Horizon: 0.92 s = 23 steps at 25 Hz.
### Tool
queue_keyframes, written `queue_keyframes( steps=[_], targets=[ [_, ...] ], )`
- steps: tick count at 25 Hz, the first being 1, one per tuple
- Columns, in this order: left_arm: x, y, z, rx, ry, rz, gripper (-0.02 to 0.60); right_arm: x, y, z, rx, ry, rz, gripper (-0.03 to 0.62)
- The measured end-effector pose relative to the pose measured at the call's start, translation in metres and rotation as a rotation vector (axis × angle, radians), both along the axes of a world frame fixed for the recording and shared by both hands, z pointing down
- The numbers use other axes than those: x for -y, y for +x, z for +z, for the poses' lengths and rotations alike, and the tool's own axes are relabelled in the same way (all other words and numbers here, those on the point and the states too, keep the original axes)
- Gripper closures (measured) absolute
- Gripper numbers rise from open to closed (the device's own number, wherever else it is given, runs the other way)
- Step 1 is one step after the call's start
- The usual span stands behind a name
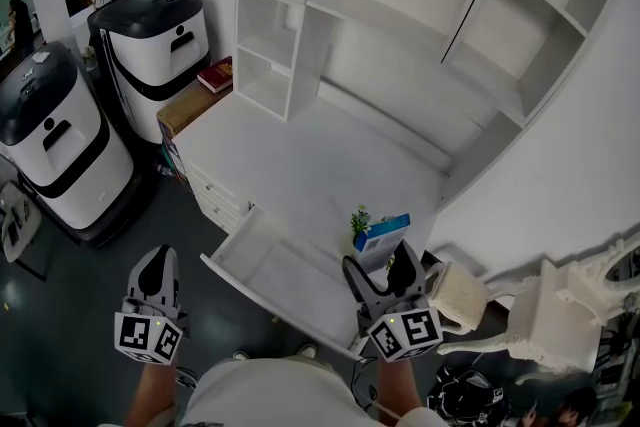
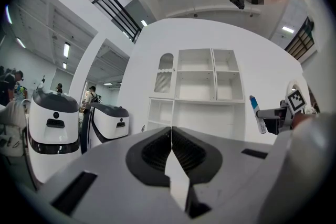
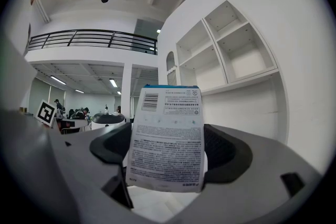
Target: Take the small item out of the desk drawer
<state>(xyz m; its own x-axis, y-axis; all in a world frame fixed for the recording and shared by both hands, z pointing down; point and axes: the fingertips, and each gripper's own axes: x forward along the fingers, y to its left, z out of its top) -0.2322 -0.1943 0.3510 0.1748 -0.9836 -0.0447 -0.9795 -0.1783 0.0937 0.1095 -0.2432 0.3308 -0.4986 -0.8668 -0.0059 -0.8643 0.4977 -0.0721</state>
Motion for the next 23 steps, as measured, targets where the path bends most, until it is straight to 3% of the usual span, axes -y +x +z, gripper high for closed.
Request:
queue_keyframes(
  steps=[23],
  targets=[
    [0.0, -0.006, 0.005, -0.008, -0.002, -0.024, 0.565, 0.007, -0.013, 0.002, -0.021, 0.006, -0.027, 0.149]
  ],
)
